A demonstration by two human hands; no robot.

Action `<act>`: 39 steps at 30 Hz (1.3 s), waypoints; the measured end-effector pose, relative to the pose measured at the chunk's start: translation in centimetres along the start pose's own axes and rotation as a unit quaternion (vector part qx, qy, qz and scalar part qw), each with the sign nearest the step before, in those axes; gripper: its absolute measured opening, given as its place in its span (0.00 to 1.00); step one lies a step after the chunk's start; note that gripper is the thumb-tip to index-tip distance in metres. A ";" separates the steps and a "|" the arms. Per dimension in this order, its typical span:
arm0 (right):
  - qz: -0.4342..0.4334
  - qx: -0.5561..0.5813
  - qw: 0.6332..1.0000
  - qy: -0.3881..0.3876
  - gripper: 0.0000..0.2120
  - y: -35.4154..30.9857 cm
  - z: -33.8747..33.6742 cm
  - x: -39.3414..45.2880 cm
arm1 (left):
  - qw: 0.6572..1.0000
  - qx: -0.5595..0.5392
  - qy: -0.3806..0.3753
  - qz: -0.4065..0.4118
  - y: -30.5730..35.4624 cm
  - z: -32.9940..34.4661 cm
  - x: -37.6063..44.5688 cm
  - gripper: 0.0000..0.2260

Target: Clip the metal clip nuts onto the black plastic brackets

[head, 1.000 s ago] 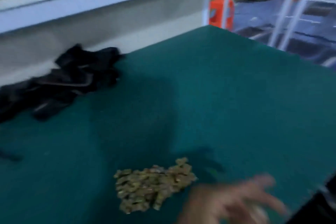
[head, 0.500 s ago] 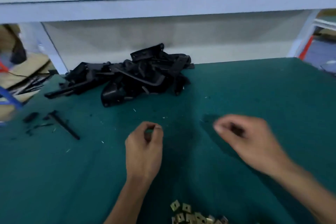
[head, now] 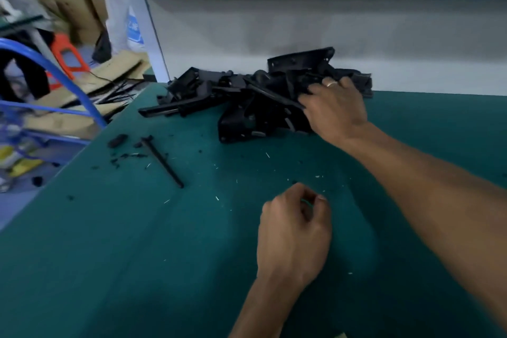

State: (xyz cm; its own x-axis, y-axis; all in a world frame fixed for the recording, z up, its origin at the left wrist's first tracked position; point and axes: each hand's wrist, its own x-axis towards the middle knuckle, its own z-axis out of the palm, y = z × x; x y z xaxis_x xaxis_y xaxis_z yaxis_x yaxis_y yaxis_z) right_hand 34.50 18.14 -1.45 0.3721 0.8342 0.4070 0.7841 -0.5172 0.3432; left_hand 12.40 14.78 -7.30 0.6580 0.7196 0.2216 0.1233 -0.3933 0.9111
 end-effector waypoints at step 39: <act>0.193 0.665 0.707 -0.145 0.05 0.6 -11.6 -33.9 | 0.854 -0.447 -0.218 -0.155 2.4 1.4 -2.0 0.12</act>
State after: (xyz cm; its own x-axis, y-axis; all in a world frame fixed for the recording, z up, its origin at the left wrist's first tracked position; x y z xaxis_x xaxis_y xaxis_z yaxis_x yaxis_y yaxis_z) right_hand 16.54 -12.70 -5.21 0.6202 0.7845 -0.0035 0.2989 -0.2405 -0.9235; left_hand 12.43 11.64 -6.05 0.9347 0.3517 -0.0513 -0.1457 0.5106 0.8474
